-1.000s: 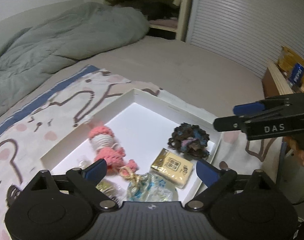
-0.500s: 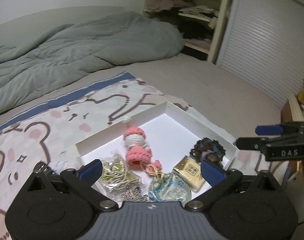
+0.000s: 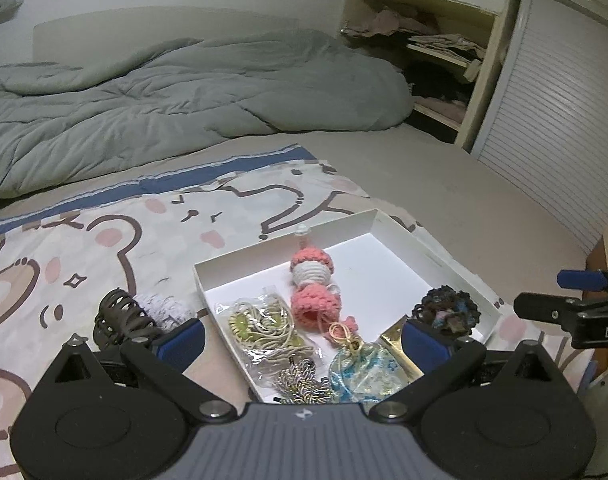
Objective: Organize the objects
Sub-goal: 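Withdraw both grippers from the box toward the black claw clip and white scrunchie, then grasp the black claw clip with the left gripper while the right gripper grasps the white lace scrunchie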
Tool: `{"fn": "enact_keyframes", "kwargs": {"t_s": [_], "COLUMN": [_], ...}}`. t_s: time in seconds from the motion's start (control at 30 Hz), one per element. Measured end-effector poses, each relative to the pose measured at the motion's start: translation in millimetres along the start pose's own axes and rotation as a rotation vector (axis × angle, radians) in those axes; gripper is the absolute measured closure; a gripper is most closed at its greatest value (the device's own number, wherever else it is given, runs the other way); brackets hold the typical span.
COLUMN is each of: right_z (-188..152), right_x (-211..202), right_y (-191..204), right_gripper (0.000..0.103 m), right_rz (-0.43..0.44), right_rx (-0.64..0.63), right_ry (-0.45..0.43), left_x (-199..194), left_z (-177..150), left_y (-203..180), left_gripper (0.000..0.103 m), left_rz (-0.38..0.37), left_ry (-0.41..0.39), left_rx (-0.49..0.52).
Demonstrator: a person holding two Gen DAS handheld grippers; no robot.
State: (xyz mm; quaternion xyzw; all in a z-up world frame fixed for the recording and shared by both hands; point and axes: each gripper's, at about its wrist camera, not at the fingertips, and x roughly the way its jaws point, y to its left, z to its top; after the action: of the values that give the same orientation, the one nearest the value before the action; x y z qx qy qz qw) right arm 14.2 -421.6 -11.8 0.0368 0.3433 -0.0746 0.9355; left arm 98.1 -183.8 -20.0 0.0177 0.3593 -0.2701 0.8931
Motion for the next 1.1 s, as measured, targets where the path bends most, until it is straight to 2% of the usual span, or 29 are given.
{"fn": "enact_keyframes", "kwargs": {"t_s": [0.33,0.57,0.8,1.1], "right_z": [0.1,4.8,10.2,21.6], "right_x": [8.1,20.2,32.5,48.8], "right_y": [7.5,20.1,44.0,79.9], "right_gripper": [0.0,0.0,0.0,0.0], "right_rz": [0.012,0.033,0.093,0.184], "right_rx": [0.029,0.034,0.01,-0.04], "right_ry": [-0.007,-0.014,-0.041,-0.108], "left_x": [-4.3,-11.7,-16.3,-10.8], "left_z": [-4.1,-4.2,-6.0,-6.1], "left_y": [17.9,44.7,75.8,111.5], "left_gripper": [0.0,0.0,0.0,0.001], "left_rz": [0.038,0.101,0.161,0.184], "left_ry": [-0.016,-0.035,-0.044,-0.05], "left_rx": [-0.018,-0.044,-0.078,-0.172]}}
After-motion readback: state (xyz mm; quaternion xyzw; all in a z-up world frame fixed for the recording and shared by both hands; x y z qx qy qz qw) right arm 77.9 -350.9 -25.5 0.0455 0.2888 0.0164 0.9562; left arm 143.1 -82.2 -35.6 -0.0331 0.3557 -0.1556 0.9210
